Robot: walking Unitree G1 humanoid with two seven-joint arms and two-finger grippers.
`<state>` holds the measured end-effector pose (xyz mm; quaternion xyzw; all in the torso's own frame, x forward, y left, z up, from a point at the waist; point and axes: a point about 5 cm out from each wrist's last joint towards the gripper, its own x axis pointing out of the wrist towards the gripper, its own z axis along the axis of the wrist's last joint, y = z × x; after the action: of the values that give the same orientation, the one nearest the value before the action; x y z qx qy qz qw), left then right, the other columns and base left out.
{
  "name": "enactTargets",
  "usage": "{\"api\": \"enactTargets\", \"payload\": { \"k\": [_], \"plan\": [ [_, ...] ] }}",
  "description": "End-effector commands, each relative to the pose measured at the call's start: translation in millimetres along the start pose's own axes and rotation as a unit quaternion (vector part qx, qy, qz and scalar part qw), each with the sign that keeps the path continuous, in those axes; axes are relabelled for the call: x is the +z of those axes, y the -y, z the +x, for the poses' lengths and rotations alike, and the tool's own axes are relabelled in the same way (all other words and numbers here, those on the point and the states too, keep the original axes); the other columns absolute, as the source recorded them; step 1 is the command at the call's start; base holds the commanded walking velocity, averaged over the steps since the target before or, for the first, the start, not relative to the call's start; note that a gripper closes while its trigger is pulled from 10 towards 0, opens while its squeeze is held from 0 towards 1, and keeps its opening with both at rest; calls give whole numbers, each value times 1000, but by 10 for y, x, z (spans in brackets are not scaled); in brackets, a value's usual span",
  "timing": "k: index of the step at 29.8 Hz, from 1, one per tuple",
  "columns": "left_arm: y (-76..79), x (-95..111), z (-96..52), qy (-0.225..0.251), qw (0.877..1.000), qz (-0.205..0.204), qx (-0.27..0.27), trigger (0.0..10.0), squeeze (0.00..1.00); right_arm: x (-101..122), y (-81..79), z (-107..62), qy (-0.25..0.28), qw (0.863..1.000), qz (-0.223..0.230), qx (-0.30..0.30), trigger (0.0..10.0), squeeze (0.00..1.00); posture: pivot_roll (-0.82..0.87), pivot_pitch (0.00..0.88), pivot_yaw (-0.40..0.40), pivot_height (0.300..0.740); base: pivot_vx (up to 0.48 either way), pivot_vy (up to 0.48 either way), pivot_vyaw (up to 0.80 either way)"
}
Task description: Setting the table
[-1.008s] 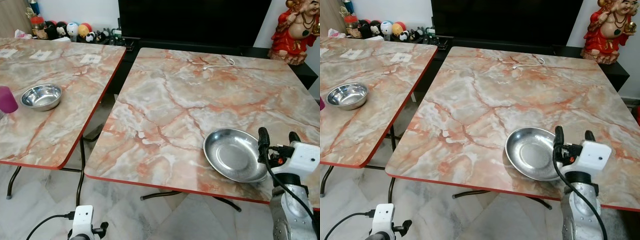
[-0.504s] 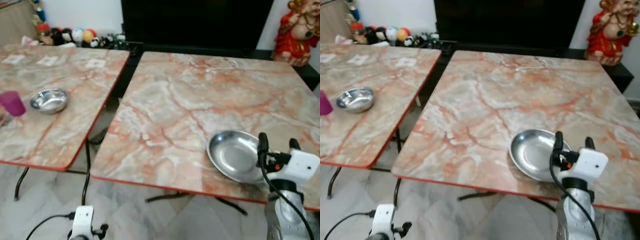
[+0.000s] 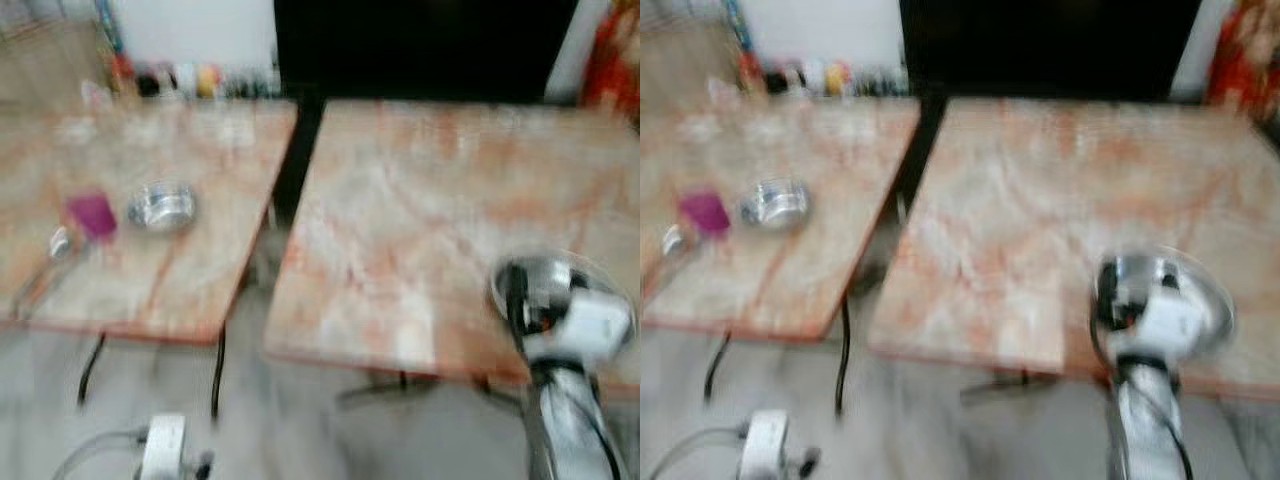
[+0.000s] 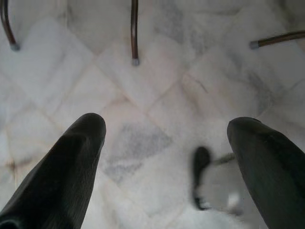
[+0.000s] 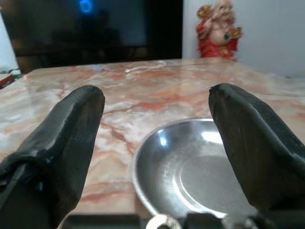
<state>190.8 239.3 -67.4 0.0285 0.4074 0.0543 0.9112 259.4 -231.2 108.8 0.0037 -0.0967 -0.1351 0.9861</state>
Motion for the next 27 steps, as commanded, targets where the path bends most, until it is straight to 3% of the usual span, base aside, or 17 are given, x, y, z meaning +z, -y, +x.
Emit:
{"api": "enactTargets", "payload": {
  "k": [1, 27],
  "plan": [
    [-71, -26, -11, -9, 1000, -3, 14, 10000, 0, 44, -85, 34, 10, 1000, 3, 12, 10000, 0, 73, 17, -19, 740, 0, 480, 0],
    [-49, 40, 5, 6, 1000, -11, 16, 10000, 0, 39, -151, 74, 10, 1000, 3, 24, 10000, 0, 84, 29, -30, 740, 0, 480, 0]
  ]
}}
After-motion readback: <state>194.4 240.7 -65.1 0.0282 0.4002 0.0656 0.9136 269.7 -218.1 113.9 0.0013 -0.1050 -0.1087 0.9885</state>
